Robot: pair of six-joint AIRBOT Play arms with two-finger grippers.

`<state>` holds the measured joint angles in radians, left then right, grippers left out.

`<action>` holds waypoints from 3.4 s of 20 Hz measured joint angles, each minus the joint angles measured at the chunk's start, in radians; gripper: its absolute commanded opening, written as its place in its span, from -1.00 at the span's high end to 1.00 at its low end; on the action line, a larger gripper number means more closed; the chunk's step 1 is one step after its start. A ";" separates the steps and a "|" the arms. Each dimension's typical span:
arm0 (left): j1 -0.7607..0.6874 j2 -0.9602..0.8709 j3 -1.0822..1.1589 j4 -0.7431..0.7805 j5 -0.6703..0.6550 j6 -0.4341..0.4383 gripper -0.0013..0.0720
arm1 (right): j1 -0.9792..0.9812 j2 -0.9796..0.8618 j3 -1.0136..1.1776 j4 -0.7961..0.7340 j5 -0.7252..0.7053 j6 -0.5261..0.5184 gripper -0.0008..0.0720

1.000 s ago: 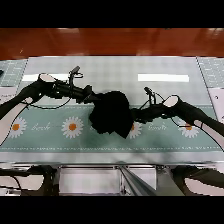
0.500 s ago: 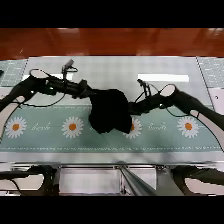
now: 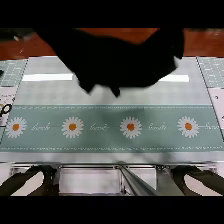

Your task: Fold the shirts.

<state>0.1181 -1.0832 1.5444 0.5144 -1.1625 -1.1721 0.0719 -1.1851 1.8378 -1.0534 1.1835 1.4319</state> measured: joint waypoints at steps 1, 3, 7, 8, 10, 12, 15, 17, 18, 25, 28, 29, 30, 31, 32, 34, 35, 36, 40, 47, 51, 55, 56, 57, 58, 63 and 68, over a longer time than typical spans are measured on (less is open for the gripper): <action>0.004 0.035 0.058 0.035 0.002 -0.014 0.88 | -0.004 0.026 0.066 -0.011 0.019 0.002 0.90; 0.009 0.113 0.152 0.140 0.003 -0.057 0.88 | -0.008 0.097 0.154 -0.047 0.065 0.007 0.90; 0.013 0.285 0.230 0.360 -0.051 -0.179 0.88 | -0.013 0.260 0.203 -0.181 0.192 0.035 0.90; 0.013 0.324 0.234 0.404 -0.081 -0.206 0.88 | -0.013 0.304 0.187 -0.213 0.225 0.045 0.90; 0.014 0.405 0.230 0.478 -0.131 -0.251 0.88 | -0.014 0.386 0.132 -0.252 0.283 0.062 0.90; 0.014 0.471 0.205 0.560 -0.183 -0.296 0.88 | -0.014 0.465 0.048 -0.280 0.318 0.084 0.90; 0.014 0.539 0.106 0.665 -0.264 -0.355 0.88 | -0.014 0.555 -0.121 -0.328 0.322 0.124 0.90; 0.014 0.563 -0.008 0.684 -0.296 -0.378 0.88 | -0.014 0.579 -0.238 -0.346 0.297 0.144 0.90; 0.014 0.570 -0.080 0.697 -0.303 -0.387 0.88 | -0.014 0.579 -0.294 -0.350 0.275 0.152 0.90; 0.013 0.508 -0.695 0.693 0.079 -0.407 0.88 | -0.014 0.314 -0.573 -0.364 0.063 0.162 0.90; 0.013 0.393 -0.835 0.674 0.371 -0.411 0.88 | -0.014 0.112 -0.596 -0.353 -0.069 0.158 0.90; 0.013 0.341 -0.854 0.671 0.447 -0.410 0.88 | -0.014 0.050 -0.595 -0.340 -0.115 0.158 0.89; 0.013 0.287 -0.862 0.670 0.512 -0.411 0.88 | -0.014 -0.010 -0.593 -0.325 -0.151 0.158 0.90; 0.013 0.227 -0.860 0.667 0.566 -0.411 0.88 | -0.014 -0.068 -0.588 -0.301 -0.192 0.158 0.89; 0.013 0.171 -0.851 0.665 0.594 -0.411 0.88 | -0.014 -0.120 -0.583 -0.270 -0.233 0.158 0.89; 0.013 0.058 -0.813 0.657 0.617 -0.410 0.88 | -0.014 -0.200 -0.578 -0.209 -0.293 0.159 0.88; 0.013 0.010 -0.788 0.655 0.612 -0.404 0.88 | -0.015 -0.226 -0.577 -0.182 -0.315 0.160 0.54; 0.013 -0.029 -0.762 0.653 0.607 -0.395 0.77 | -0.019 -0.246 -0.574 -0.159 -0.328 0.164 -0.05; 0.050 -0.109 -0.613 0.652 0.525 -0.376 -0.41 | -0.105 -0.283 -0.491 -0.084 -0.262 0.155 -0.17; 0.278 -0.126 -0.500 0.689 0.107 -0.349 -0.41 | -0.413 -0.162 -0.566 -0.080 0.032 0.090 -0.15; 0.374 -0.127 -0.705 0.548 -0.006 -0.260 -0.41 | -0.528 -0.012 -0.906 0.060 -0.032 -0.034 -0.15; 0.418 -0.157 -0.840 0.420 0.039 -0.212 -0.41 | -0.570 0.052 -1.094 0.209 -0.054 -0.154 -0.15; 0.423 -0.175 -0.856 0.378 0.041 -0.192 -0.41 | -0.570 0.060 -1.117 0.225 -0.056 -0.170 -0.15; 0.426 -0.196 -0.867 0.334 0.049 -0.172 -0.41 | -0.570 0.063 -1.131 0.240 -0.058 -0.182 -0.15; 0.429 -0.220 -0.875 0.286 0.066 -0.150 -0.41 | -0.569 0.068 -1.143 0.250 -0.058 -0.189 -0.15; 0.406 -0.293 -0.890 0.141 0.117 -0.089 -0.36 | -0.568 0.074 -1.165 0.276 -0.061 -0.209 -0.15; 0.303 -0.311 -0.851 0.133 0.200 -0.055 0.88 | -0.568 0.076 -1.170 0.278 -0.061 -0.212 -0.15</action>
<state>0.4210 -1.3945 0.6930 0.6476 -0.9623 -1.2270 -0.4961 -1.1095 0.6674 -0.7757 1.1225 1.2194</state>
